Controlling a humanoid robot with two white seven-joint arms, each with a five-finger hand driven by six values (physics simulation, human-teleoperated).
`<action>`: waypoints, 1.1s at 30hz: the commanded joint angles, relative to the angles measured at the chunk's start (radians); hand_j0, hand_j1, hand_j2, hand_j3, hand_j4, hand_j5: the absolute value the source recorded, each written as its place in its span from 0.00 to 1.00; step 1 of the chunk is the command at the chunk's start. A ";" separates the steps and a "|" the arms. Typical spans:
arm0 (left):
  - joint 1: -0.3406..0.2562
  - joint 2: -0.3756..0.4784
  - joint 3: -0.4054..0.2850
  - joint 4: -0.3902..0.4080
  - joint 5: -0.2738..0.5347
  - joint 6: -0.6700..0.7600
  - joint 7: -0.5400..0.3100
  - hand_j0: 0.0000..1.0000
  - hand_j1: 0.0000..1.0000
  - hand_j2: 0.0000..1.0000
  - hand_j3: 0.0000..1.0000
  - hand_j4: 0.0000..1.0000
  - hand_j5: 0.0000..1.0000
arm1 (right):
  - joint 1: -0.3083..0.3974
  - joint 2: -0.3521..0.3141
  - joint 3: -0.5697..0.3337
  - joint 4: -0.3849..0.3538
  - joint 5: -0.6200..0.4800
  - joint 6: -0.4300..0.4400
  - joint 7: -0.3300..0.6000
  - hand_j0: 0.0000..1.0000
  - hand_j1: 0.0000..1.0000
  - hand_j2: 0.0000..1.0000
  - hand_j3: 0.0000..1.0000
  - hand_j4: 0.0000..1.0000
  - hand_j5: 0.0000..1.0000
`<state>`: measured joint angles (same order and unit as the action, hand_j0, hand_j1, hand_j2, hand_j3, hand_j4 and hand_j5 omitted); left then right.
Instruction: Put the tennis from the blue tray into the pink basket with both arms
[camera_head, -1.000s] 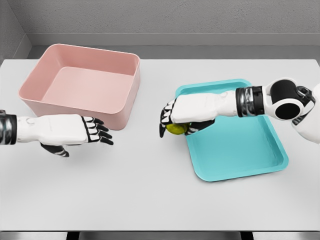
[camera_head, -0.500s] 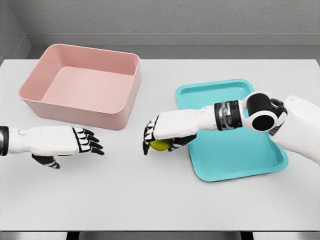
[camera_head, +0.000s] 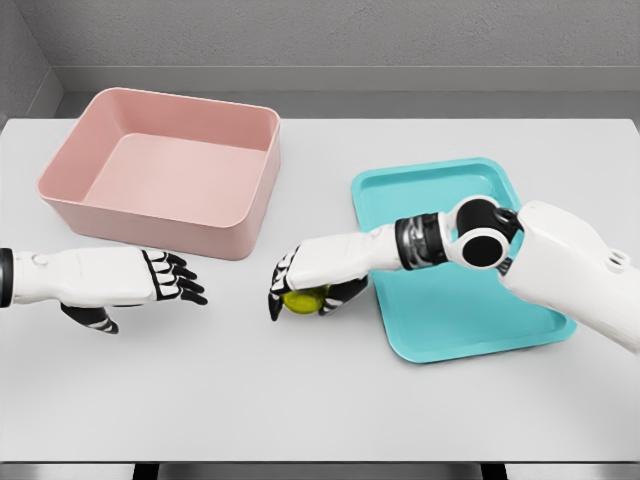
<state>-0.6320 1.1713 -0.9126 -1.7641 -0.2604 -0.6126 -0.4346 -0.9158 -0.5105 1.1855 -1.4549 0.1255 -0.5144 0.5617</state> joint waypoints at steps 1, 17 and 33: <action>0.000 0.002 -0.002 0.000 0.043 0.002 0.001 1.00 1.00 1.00 1.00 1.00 1.00 | 0.000 0.009 0.006 0.015 -0.006 0.002 0.000 0.62 0.62 0.62 0.62 0.62 0.62; 0.014 0.005 0.001 0.000 0.050 0.002 0.001 1.00 1.00 1.00 1.00 1.00 1.00 | -0.006 -0.006 0.003 0.028 -0.007 -0.010 -0.002 1.00 1.00 1.00 1.00 1.00 1.00; 0.012 0.002 0.005 0.000 0.050 0.002 0.001 1.00 1.00 1.00 1.00 1.00 1.00 | -0.086 -0.301 -0.233 -0.033 -0.029 -0.096 -0.003 1.00 1.00 1.00 1.00 1.00 1.00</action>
<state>-0.6213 1.1741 -0.9094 -1.7640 -0.2162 -0.6127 -0.4345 -1.0002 -0.7607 0.9988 -1.4899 0.1033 -0.6054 0.5584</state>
